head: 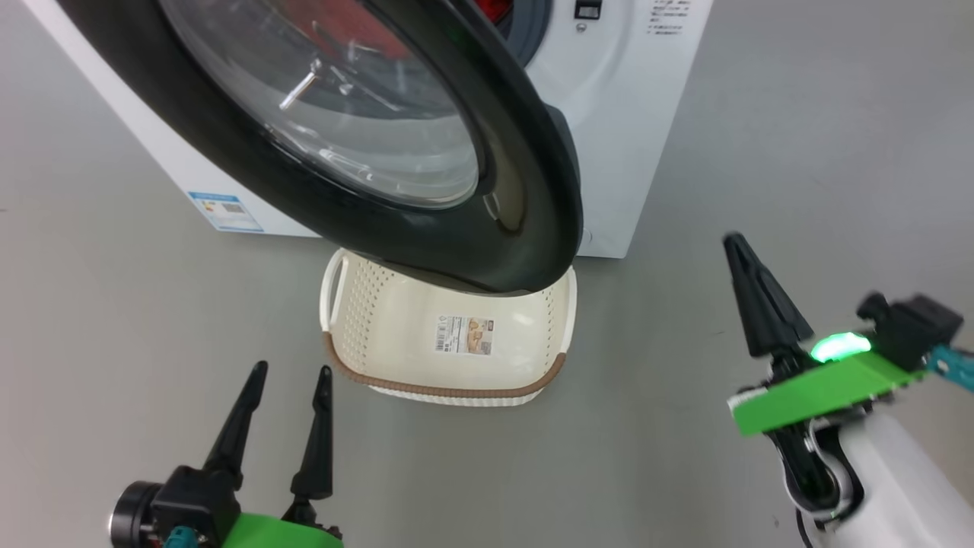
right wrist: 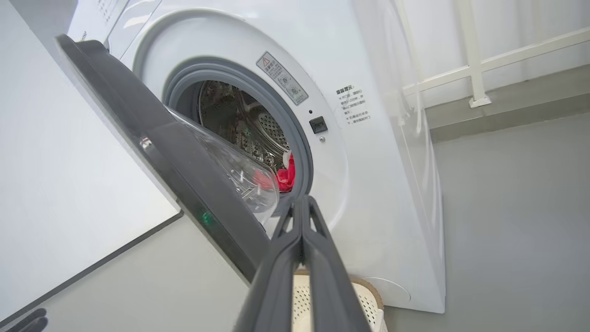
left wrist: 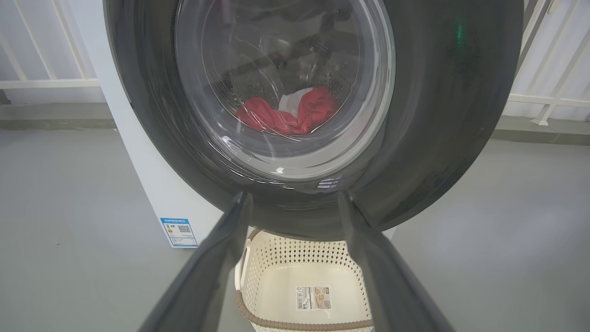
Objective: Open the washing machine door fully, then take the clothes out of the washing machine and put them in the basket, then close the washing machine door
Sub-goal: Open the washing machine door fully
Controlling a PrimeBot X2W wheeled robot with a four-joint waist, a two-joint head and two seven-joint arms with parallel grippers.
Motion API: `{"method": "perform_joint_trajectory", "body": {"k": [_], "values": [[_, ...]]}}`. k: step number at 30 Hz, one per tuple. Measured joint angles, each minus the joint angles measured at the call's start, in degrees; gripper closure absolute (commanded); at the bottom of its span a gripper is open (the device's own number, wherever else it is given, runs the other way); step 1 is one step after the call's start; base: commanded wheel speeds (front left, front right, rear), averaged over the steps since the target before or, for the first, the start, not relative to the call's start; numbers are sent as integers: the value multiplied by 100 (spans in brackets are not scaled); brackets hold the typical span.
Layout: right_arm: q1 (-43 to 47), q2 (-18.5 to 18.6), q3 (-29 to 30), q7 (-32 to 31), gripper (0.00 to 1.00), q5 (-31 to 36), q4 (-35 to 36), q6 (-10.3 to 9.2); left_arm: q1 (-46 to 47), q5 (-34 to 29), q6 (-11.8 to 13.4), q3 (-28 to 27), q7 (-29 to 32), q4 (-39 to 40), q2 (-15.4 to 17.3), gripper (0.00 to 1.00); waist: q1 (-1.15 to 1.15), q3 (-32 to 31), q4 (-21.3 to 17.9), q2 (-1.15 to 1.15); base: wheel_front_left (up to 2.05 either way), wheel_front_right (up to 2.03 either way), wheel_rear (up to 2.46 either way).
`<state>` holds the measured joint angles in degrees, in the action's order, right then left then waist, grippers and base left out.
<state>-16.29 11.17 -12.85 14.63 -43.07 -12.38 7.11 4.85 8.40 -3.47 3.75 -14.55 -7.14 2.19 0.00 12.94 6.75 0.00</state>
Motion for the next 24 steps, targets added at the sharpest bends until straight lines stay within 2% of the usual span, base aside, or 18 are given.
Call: {"method": "perform_joint_trajectory", "body": {"k": [9,20,24], "values": [[-1188,426,-993,1,100,-1000,-246,0,90,174,59,267,0,7,2,0,0,130,283,0,0,0,0],[-2242,1150,-2207,0,100,-3000,-555,0,147,363,119,579,0,35,2,0,0,326,643,0,0,0,0],[-2547,1339,-2565,-233,100,-3587,-564,0,226,389,149,635,0,46,1,0,0,424,735,0,0,0,0]]}}
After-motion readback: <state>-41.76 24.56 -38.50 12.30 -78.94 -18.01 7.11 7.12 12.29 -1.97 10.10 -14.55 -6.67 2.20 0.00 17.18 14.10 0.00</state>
